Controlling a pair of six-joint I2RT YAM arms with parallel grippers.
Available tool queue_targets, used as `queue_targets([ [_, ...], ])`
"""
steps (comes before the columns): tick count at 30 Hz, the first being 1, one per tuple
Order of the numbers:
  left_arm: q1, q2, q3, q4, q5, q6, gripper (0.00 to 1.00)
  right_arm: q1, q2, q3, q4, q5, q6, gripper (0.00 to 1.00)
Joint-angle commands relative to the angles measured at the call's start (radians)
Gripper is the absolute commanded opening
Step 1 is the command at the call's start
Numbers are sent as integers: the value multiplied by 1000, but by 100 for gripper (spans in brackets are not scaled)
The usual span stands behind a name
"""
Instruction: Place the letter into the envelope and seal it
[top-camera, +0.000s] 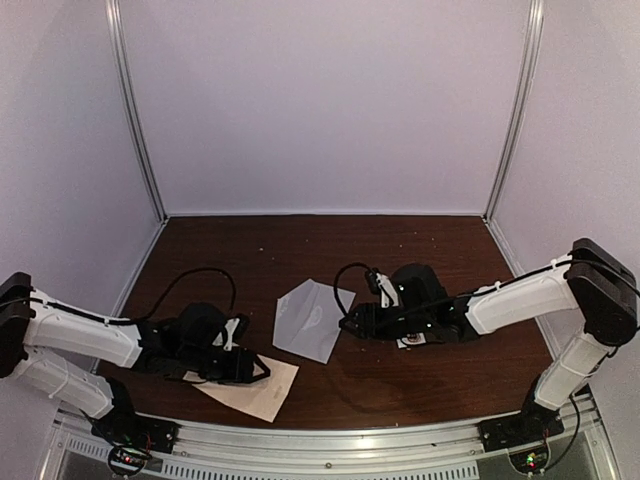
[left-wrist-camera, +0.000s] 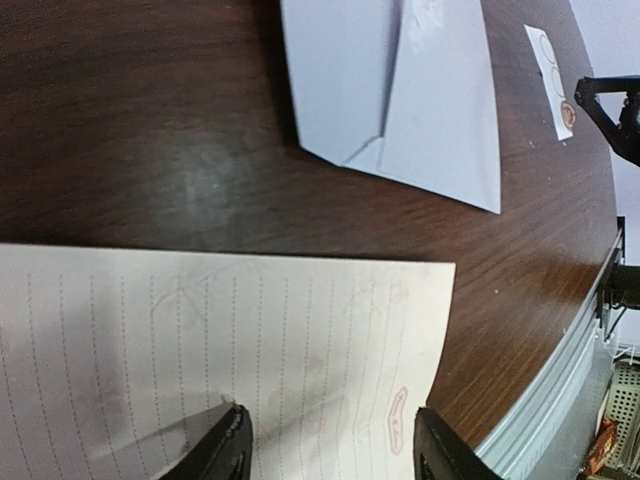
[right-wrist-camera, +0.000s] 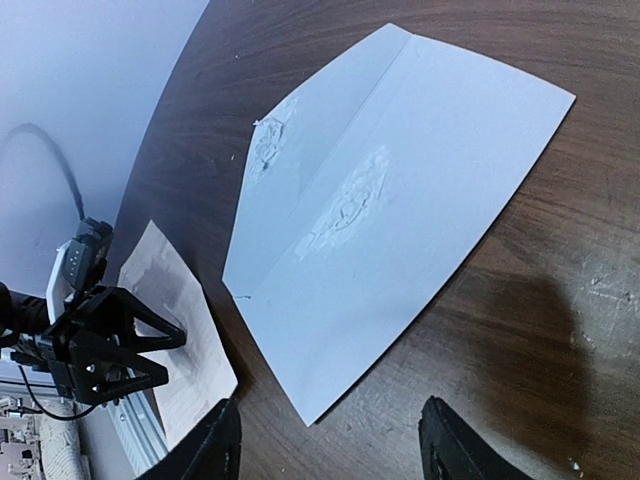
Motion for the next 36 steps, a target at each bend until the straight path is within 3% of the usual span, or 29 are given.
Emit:
queue_targets([
  [1,-60,90,52,149,28,-34,57,22,-46,-31,25,-8,35,62],
  [9,-111,227,247,176,41,31,58,30,-72,-64,45,-17,65,61],
  [14,-96,149,335,-22,-23,110,65,36,-79,-89,64,-36,84,59],
  [18,-13,57,312,-158,-38,168,70,45,-74,-111,86,-55,102,58],
  [24,209,-47,209,-199,67,279,74,79,-67,-128,106,-75,131,56],
  [30,356,11,193,-201,152,405,76,99,-54,-120,116,-82,143,55],
  [36,382,85,209,-195,164,464,76,141,-15,-105,152,-128,178,55],
])
